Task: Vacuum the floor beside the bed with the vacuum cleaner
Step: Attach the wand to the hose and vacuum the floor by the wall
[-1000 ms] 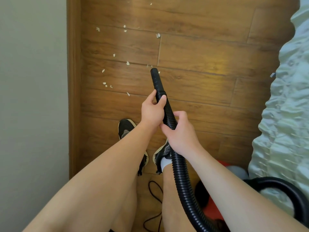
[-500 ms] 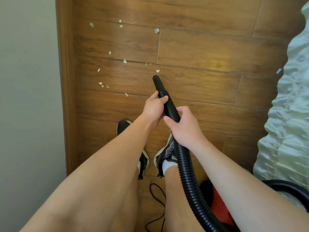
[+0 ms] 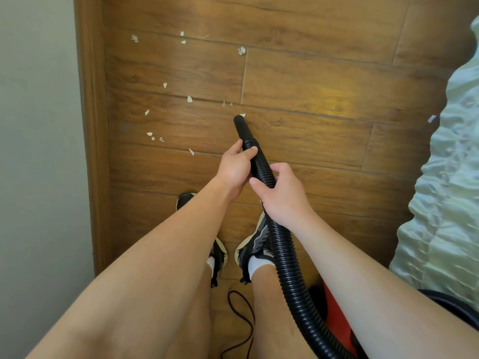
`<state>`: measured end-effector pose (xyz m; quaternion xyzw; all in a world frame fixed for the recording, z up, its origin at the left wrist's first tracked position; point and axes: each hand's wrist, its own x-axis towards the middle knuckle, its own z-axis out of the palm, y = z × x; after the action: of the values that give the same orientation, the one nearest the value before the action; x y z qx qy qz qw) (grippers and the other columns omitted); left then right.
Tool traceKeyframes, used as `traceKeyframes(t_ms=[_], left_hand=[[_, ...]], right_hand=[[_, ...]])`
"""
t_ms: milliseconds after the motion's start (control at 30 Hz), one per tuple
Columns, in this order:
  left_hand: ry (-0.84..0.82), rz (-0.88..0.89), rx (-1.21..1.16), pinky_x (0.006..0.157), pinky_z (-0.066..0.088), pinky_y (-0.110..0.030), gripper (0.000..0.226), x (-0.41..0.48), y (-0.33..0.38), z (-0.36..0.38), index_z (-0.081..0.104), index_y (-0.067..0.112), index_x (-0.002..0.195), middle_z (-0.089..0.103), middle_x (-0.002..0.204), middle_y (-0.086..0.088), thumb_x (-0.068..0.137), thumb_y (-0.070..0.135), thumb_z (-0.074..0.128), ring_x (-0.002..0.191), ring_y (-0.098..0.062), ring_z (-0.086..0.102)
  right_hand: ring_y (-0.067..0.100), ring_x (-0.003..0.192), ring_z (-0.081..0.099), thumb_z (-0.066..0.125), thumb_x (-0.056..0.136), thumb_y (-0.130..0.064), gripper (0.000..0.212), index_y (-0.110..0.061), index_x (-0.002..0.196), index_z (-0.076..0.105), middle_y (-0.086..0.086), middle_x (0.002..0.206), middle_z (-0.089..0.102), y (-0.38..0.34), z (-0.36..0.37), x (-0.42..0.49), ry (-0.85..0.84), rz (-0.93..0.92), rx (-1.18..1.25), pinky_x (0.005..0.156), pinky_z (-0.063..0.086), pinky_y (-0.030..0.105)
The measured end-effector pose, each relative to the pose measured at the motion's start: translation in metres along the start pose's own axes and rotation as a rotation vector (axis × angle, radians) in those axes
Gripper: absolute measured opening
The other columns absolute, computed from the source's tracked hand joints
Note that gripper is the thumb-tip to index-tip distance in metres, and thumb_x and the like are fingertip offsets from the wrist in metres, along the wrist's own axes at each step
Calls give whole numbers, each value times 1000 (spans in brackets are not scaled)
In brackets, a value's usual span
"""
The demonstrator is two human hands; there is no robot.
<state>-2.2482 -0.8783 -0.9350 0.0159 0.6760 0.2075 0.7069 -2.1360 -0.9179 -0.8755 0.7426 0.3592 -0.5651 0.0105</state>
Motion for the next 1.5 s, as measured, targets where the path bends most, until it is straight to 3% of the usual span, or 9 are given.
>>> traceKeyframes(t_ms=[167, 367, 700, 933, 1100, 1333, 1500], left_hand=[[2, -5, -15, 94, 56, -36, 66, 6, 10, -6, 24, 16, 161, 55, 144, -13, 103, 10, 56, 117, -26, 64], [-4, 3, -1, 86, 57, -32, 63, 13, 19, -18, 30, 16, 160, 57, 143, -14, 102, 12, 56, 116, -26, 65], [4, 19, -45, 89, 57, -34, 67, 16, 33, -37, 27, 17, 161, 55, 145, -12, 101, 11, 58, 117, -26, 64], [36, 13, -63, 69, 59, -26, 66, 6, 29, -58, 30, 19, 160, 59, 140, -10, 101, 14, 59, 105, -21, 69], [54, 16, -83, 72, 59, -28, 66, 0, 18, -71, 30, 18, 160, 58, 142, -11, 101, 13, 60, 108, -23, 68], [82, -8, -96, 88, 58, -36, 65, -12, -8, -86, 33, 21, 159, 60, 141, -10, 100, 17, 61, 115, -25, 66], [100, -23, -131, 81, 57, -32, 68, -19, -19, -96, 27, 20, 160, 57, 142, -10, 101, 16, 61, 114, -24, 66]], right_hand=[[13, 78, 67, 65, 94, -45, 58, -20, 140, 42, 3, 104, 69, -11, 4, 7, -11, -17, -7, 56, 45, 25], [12, 75, 67, 65, 94, -44, 56, -20, 140, 42, 1, 99, 69, -22, 10, 13, -22, -26, -17, 55, 45, 25], [14, 74, 69, 64, 94, -44, 51, -22, 136, 45, -1, 95, 69, -43, 17, 18, -45, -33, -31, 57, 52, 29], [19, 74, 71, 65, 94, -44, 49, -24, 135, 46, 1, 95, 70, -48, 29, 11, -95, -34, -65, 69, 62, 44], [22, 76, 71, 65, 93, -45, 52, -23, 136, 47, 3, 98, 71, -44, 42, 5, -109, -33, -89, 73, 62, 46], [23, 74, 71, 64, 94, -43, 44, -23, 130, 49, 4, 92, 71, -36, 53, -11, -148, -32, -143, 68, 61, 44], [20, 72, 71, 64, 94, -44, 47, -23, 133, 49, 2, 92, 71, -32, 63, -17, -164, -41, -189, 65, 61, 40]])
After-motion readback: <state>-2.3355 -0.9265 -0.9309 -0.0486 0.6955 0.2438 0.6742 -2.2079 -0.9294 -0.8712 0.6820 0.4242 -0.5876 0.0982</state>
